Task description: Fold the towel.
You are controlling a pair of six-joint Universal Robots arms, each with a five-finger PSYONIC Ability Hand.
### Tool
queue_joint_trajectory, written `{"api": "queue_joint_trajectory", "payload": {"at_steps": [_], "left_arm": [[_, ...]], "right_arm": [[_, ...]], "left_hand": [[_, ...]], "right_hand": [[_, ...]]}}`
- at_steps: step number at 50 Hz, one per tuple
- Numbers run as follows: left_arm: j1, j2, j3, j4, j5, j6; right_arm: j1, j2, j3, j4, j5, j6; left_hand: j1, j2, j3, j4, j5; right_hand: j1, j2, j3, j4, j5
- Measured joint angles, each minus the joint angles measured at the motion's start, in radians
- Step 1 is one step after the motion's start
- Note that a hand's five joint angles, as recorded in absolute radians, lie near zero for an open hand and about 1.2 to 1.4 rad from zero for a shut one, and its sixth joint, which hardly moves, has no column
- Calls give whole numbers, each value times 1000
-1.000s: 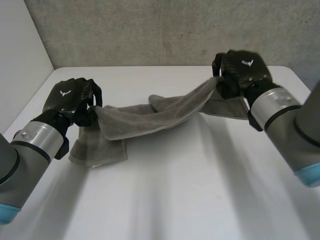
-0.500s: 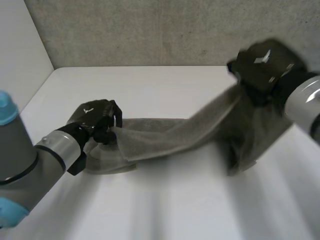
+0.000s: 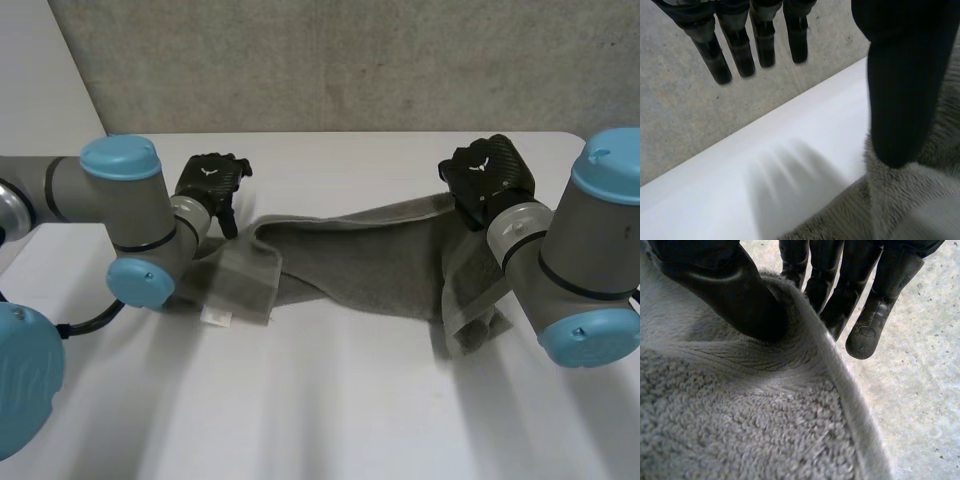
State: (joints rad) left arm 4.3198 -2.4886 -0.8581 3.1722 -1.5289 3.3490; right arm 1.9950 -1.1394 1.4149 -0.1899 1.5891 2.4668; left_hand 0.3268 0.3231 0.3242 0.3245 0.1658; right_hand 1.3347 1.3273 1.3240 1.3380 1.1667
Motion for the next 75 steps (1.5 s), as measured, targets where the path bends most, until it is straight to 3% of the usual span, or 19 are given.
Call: {"api": "queue_joint_trajectory", "payload": {"at_steps": [3, 11, 19, 27, 40, 47, 61, 66, 75], "left_arm": [[-6, 4, -26, -4, -4, 0], [-14, 178, -268, 11, 2, -12], [-49, 381, -553, 85, 2, -6], [-108, 405, -704, 157, 2, 31], [-140, 310, -717, 251, 1, 260], [-138, 276, -707, 336, 4, 326], [-138, 204, -647, 351, 5, 342], [-136, 206, -636, 350, 0, 341], [-119, 323, -660, 362, -22, 330]], "right_arm": [[0, 12, 15, -15, 1, -1], [-1, 48, 24, -11, -1, -2], [-4, 78, 29, -8, 5, -3], [-8, 88, 38, -9, 5, -5], [-9, 91, 42, -9, 6, -4], [-8, 93, 48, -9, 6, -5], [-9, 95, 49, -10, 6, -5], [-9, 95, 48, -10, 7, -5], [-13, 88, 42, -8, 9, -5]], "left_hand": [[-117, -117, -117, -115, -114], [-151, -150, -152, -152, -137], [-60, -57, -58, -58, -74], [14, 17, 16, 15, 2], [120, 123, 120, 119, 104], [173, 176, 175, 175, 158], [302, 306, 305, 299, 280], [716, 731, 729, 730, 705], [808, 882, 873, 885, 814]], "right_hand": [[0, 0, 3, 0, 0], [0, 0, 14, 0, 0], [0, 0, 14, 0, 0], [0, 3, 14, 0, 0], [0, 3, 14, 0, 0], [0, 3, 14, 0, 0], [0, 3, 14, 0, 0], [0, 3, 14, 0, 0], [0, 3, 14, 0, 0]]}}
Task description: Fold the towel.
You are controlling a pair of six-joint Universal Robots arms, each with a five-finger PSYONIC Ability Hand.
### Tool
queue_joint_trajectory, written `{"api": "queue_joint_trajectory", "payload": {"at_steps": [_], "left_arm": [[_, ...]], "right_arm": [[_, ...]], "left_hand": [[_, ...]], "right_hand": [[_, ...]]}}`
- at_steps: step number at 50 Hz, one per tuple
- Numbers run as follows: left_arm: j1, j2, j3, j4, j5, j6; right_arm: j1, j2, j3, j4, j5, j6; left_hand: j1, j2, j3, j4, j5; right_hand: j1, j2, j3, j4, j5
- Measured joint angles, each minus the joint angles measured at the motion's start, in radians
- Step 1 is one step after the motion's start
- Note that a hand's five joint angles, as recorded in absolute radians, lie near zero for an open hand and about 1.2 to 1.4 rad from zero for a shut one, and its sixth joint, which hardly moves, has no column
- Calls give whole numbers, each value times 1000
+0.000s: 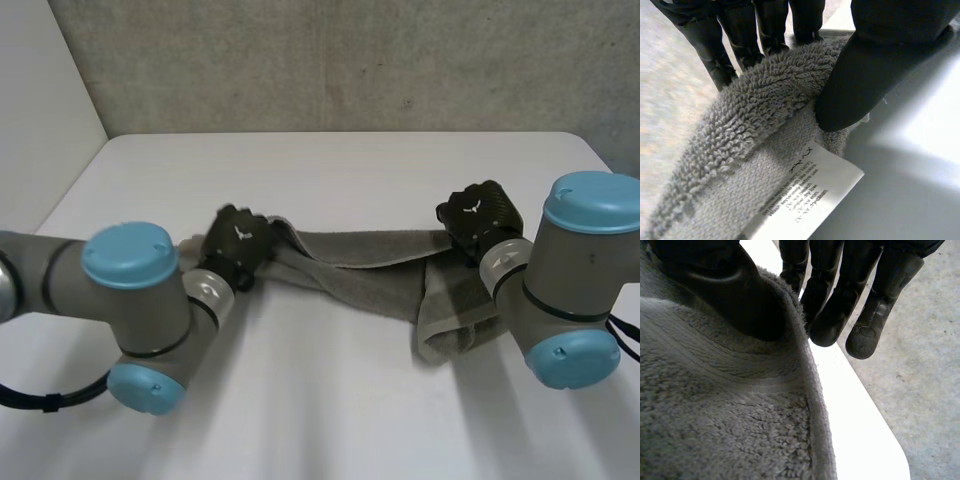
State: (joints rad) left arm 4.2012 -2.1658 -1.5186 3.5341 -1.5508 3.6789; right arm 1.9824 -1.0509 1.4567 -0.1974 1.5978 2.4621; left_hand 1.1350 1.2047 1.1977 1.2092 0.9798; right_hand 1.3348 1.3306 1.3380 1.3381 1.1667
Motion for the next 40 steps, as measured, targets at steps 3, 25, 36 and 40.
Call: {"api": "queue_joint_trajectory", "payload": {"at_steps": [3, 25, 36, 40], "left_arm": [[18, 61, -23, 7, -9, -4], [144, 186, -241, 12, 77, -156], [146, 166, -274, 11, 127, -170], [146, 164, -277, 13, 126, -166]], "right_arm": [[-8, -7, -4, 4, 0, -1], [-56, -74, 55, 95, -23, -5], [-51, -49, 89, 85, -57, 4], [-51, -44, 89, 83, -59, 5]], "left_hand": [[0, 4, 5, 4, 0], [0, -67, -57, -71, -3], [-393, -464, -457, -469, -416], [-394, -465, -458, -471, -417]], "right_hand": [[0, 0, 0, 0, 0], [0, 5, 0, 0, 0], [0, 9, 0, 0, 2], [0, 9, 0, 0, 2]]}}
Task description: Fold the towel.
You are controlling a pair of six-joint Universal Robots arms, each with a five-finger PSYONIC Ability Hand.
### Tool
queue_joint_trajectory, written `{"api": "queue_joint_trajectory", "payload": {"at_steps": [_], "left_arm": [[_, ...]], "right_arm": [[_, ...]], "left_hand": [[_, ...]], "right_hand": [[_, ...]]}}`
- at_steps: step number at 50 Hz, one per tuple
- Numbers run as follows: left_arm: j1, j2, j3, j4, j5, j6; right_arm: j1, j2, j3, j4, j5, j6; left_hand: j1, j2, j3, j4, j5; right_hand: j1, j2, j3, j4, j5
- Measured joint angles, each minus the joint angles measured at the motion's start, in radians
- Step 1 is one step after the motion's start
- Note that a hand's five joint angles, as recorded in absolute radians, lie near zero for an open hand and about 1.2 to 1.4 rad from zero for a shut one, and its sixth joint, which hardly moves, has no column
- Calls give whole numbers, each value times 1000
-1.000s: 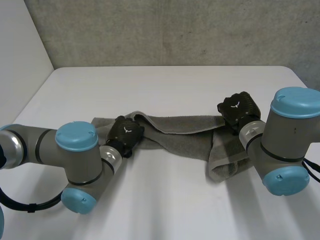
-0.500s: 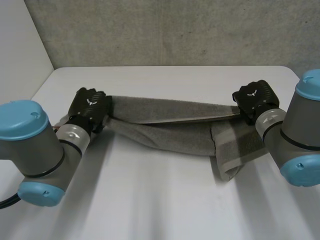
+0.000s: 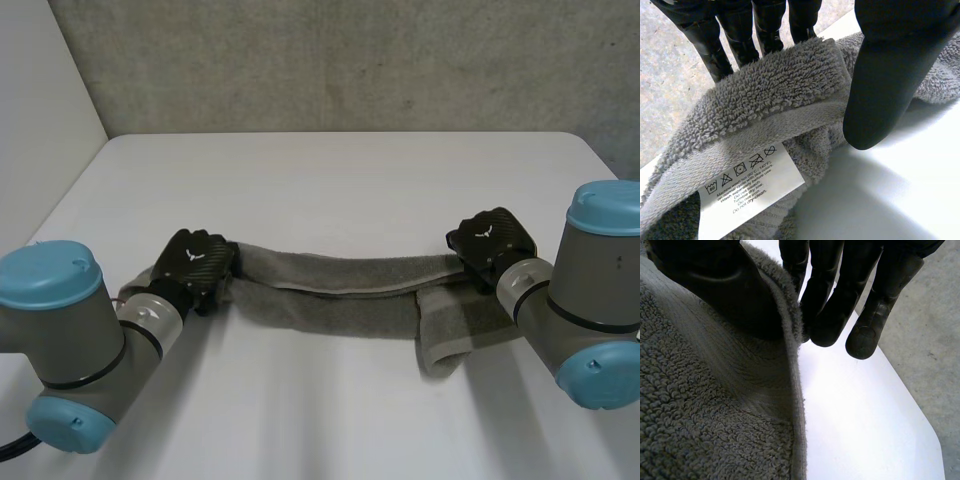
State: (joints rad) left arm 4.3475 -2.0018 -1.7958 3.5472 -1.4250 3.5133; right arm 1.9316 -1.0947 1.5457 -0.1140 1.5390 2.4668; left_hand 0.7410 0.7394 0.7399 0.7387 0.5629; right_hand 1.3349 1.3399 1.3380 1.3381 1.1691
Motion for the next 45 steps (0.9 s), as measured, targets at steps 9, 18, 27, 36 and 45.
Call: {"api": "queue_joint_trajectory", "payload": {"at_steps": [9, 18, 27, 36, 45], "left_arm": [[5, 5, -6, 2, -5, 3], [38, 71, -27, 1, -5, -7], [64, 117, -47, 9, -3, -15], [80, 116, -48, 15, -3, -17], [101, 192, -47, 26, -14, -16]], "right_arm": [[0, 14, -1, -2, 1, 0], [0, 16, -1, -3, 2, 0], [0, 25, -1, -3, 3, -3], [0, 38, -2, -4, 4, -8], [-8, -52, -24, 11, 17, -16]], "left_hand": [[46, 47, 46, 48, 47], [110, 111, 111, 112, 110], [196, 199, 198, 200, 197], [415, 442, 437, 439, 424], [441, 476, 474, 476, 457]], "right_hand": [[0, 0, 0, 0, 0], [0, 0, 0, 0, 0], [0, 0, 0, 0, 0], [0, 0, 0, 0, 0], [0, 0, 0, 0, 0]]}}
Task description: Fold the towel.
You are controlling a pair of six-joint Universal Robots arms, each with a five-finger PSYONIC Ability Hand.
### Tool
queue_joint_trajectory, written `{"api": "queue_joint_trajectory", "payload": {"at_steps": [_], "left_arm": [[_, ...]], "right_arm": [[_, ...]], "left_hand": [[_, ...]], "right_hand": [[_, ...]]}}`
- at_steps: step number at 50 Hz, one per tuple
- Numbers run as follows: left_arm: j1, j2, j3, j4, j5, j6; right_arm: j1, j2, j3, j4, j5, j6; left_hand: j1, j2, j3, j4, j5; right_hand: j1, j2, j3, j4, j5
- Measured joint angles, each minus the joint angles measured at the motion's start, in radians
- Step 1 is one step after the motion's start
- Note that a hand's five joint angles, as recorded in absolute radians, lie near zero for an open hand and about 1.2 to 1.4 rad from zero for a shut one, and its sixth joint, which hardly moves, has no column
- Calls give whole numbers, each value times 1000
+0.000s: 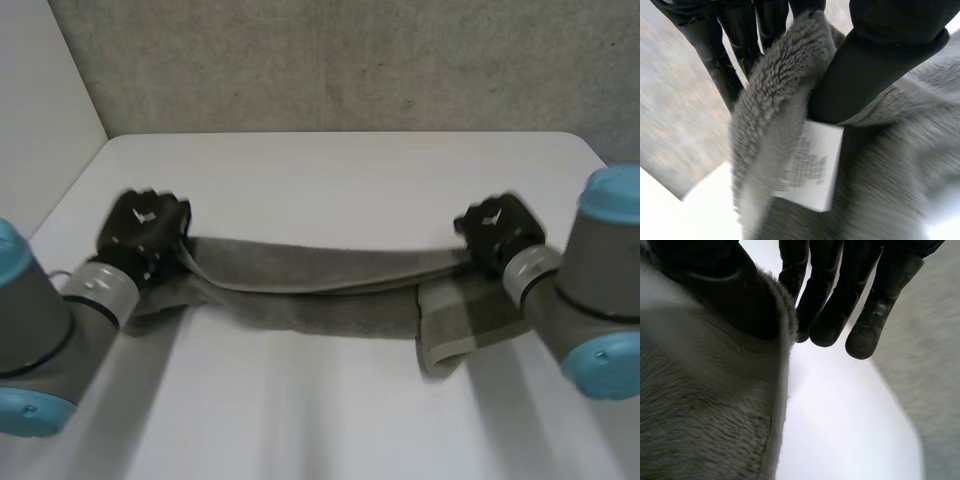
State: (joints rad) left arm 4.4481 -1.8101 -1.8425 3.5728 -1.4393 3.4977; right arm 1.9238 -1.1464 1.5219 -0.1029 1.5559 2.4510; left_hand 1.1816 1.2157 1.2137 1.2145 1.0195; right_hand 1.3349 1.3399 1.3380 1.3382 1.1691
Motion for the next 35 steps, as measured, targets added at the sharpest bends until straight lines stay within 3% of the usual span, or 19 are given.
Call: {"api": "queue_joint_trajectory", "payload": {"at_steps": [9, 17, 21, 25, 35], "left_arm": [[40, 304, 3, -7, 0, -62], [60, 399, 3, -74, 10, -185], [64, 341, 1, -124, 12, -200], [65, 182, 17, -189, 12, -195], [55, -131, 233, -241, -1, -148]], "right_arm": [[-9, -313, -88, 156, -3, -21], [-16, -424, -208, 455, -12, -85], [-20, -393, -224, 548, -13, -141], [-19, -284, -223, 597, -7, -234], [8, 11, -394, 482, 21, -306]], "left_hand": [[6, 0, 1, 3, 6], [7, 2, 2, 4, 6], [7, 2, 2, 4, 6], [11, 2, 2, 4, 7], [17, 2, 2, 4, 9]], "right_hand": [[0, 0, 0, 0, 0], [0, 0, 0, 0, 0], [0, 0, 0, 0, 0], [0, 0, 0, 0, 0], [0, 0, 0, 0, 0]]}}
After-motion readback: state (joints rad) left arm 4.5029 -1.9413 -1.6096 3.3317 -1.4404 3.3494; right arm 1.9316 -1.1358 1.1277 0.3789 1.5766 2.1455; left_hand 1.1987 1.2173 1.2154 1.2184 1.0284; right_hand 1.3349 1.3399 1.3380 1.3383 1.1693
